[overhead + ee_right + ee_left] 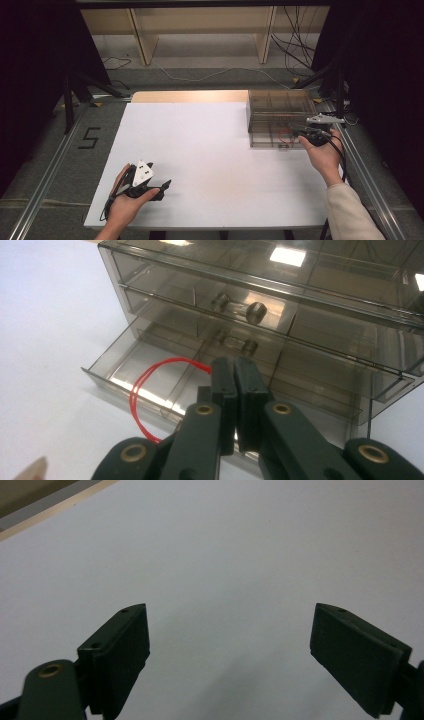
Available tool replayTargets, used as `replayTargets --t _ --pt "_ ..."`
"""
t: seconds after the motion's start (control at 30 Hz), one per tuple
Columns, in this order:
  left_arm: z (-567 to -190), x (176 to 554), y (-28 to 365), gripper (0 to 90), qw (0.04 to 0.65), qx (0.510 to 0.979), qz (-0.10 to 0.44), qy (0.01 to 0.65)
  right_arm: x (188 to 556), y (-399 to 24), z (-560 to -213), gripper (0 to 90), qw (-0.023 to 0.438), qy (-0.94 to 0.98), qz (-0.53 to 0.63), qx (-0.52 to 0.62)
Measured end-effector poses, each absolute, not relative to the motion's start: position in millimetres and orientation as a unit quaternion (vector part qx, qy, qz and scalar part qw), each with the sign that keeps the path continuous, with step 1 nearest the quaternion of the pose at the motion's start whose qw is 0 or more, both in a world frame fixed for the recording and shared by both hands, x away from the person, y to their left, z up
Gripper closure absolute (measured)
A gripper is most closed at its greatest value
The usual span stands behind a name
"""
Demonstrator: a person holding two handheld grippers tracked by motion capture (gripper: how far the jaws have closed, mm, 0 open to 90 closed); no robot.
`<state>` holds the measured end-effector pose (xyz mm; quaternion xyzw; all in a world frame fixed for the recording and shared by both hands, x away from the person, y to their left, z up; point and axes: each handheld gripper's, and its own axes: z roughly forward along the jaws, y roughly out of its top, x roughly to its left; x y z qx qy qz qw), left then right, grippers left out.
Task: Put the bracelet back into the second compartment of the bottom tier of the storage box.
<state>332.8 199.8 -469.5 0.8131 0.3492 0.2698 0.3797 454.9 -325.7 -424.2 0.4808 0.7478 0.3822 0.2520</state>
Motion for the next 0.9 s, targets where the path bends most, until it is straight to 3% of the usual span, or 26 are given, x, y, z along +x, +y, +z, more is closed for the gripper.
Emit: replayTargets --t 0.9 --pt "-468.9 333.3 200.2 15.9 0.38 0.813 0.27 0.349 462.9 -331.2 -425.9 88.9 0.252 0.744 0.376 0.492"
